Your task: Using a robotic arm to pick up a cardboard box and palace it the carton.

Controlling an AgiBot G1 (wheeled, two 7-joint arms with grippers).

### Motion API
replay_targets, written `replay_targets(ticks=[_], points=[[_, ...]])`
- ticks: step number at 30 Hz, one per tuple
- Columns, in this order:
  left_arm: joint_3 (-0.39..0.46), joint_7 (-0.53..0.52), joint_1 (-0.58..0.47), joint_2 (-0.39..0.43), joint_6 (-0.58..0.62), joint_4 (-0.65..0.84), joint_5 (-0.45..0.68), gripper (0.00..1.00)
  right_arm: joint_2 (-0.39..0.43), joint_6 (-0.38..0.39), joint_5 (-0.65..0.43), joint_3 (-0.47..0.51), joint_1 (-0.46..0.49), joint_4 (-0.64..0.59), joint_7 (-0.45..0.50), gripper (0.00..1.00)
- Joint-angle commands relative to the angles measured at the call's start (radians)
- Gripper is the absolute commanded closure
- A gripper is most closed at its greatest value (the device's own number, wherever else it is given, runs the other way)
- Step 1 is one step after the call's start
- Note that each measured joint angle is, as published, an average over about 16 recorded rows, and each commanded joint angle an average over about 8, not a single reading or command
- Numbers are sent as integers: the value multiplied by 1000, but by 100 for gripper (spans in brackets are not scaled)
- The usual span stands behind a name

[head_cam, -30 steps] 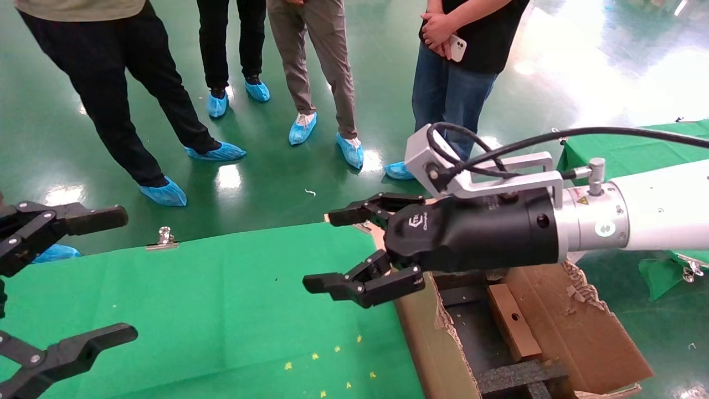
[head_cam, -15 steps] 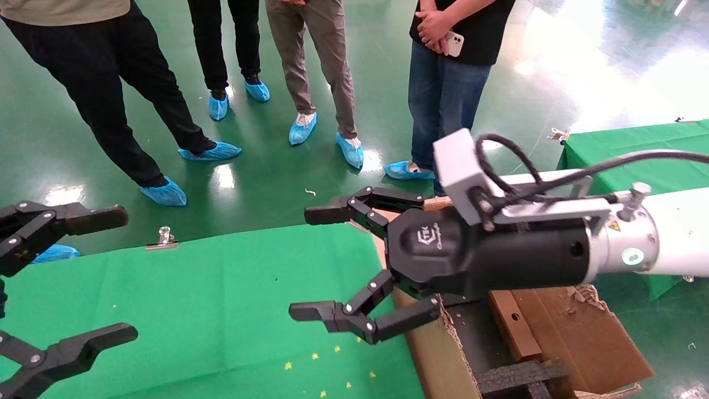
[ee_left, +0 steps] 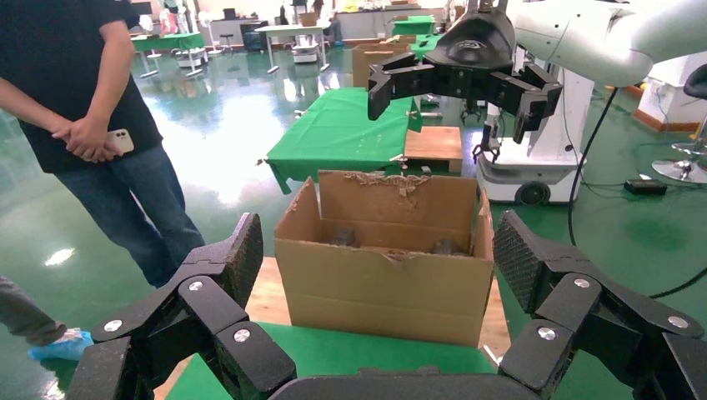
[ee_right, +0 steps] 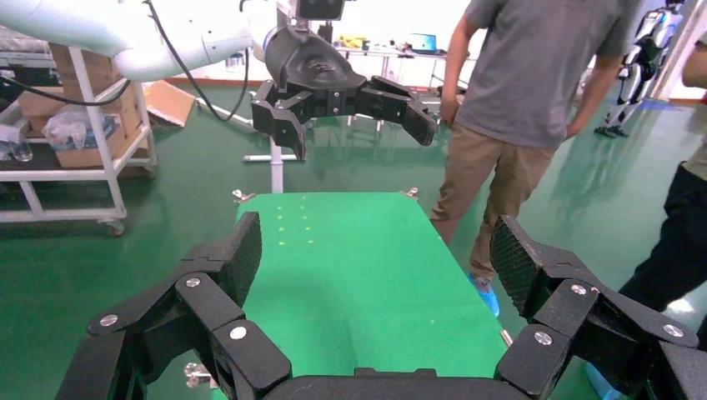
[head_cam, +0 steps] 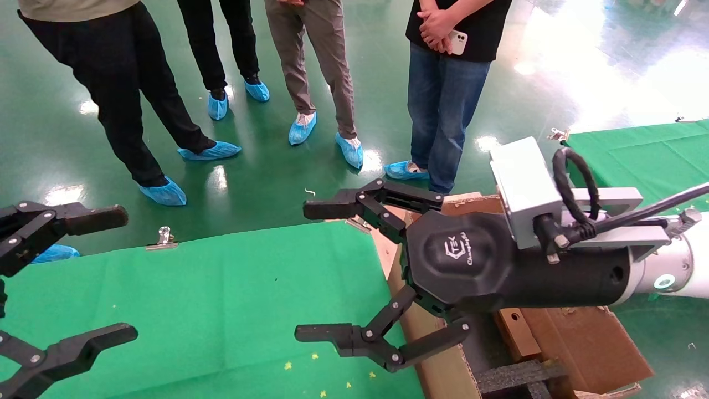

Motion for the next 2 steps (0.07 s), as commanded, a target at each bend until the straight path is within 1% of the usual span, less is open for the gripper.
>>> replay_targets(ticks=[1,2], points=[[0,0,0,0,0,0,0,0,-2,-5,6,10,-8,-1,-5,0],[0,0,0,0,0,0,0,0,-2,-5,6,9,-7,-1,-4,0]])
